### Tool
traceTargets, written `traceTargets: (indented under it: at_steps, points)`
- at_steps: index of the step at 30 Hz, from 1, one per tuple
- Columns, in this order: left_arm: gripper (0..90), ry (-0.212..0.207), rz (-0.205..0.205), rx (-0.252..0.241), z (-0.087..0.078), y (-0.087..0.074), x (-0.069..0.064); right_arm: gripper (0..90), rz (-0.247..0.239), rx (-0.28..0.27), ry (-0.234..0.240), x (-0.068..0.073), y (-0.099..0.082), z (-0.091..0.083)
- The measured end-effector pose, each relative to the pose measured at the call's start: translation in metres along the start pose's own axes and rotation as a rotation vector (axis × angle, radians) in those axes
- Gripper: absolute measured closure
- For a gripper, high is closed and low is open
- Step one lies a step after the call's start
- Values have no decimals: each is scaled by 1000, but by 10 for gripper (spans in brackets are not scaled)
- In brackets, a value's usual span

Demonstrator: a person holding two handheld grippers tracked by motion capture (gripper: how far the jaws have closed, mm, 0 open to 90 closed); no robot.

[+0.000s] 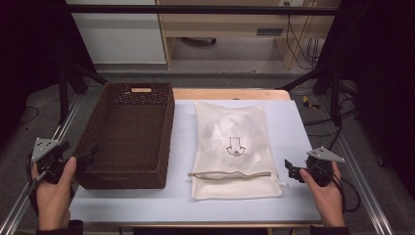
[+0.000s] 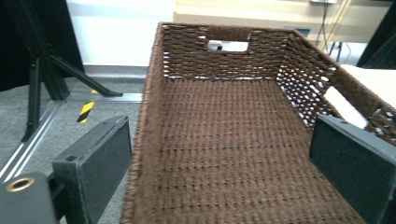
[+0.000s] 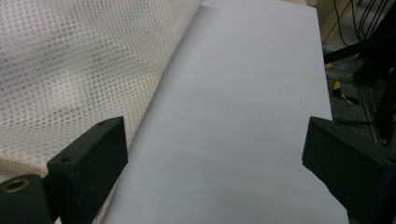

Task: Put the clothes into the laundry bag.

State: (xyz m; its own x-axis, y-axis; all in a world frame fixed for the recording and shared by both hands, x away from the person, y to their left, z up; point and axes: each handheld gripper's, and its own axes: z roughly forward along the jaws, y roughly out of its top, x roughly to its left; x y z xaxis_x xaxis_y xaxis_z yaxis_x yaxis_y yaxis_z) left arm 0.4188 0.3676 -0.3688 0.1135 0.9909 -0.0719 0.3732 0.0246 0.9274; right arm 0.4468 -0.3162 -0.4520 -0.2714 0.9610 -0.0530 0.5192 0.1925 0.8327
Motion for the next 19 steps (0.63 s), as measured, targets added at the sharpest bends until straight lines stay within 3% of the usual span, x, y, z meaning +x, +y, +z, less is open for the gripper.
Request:
traceTargets:
  at_steps: [7, 11, 19]
  points:
    - [66, 24, 18, -2, 1, -5, 10, 73, -18, 33, 18, 4, -5, 1]
    - [68, 42, 30, -3, 1, -7, 14, 80, -24, 84, 28, 6, -4, 0]
    - [73, 49, 65, -6, 1, -8, 11, 76, -57, 126, 22, 10, -6, 1]
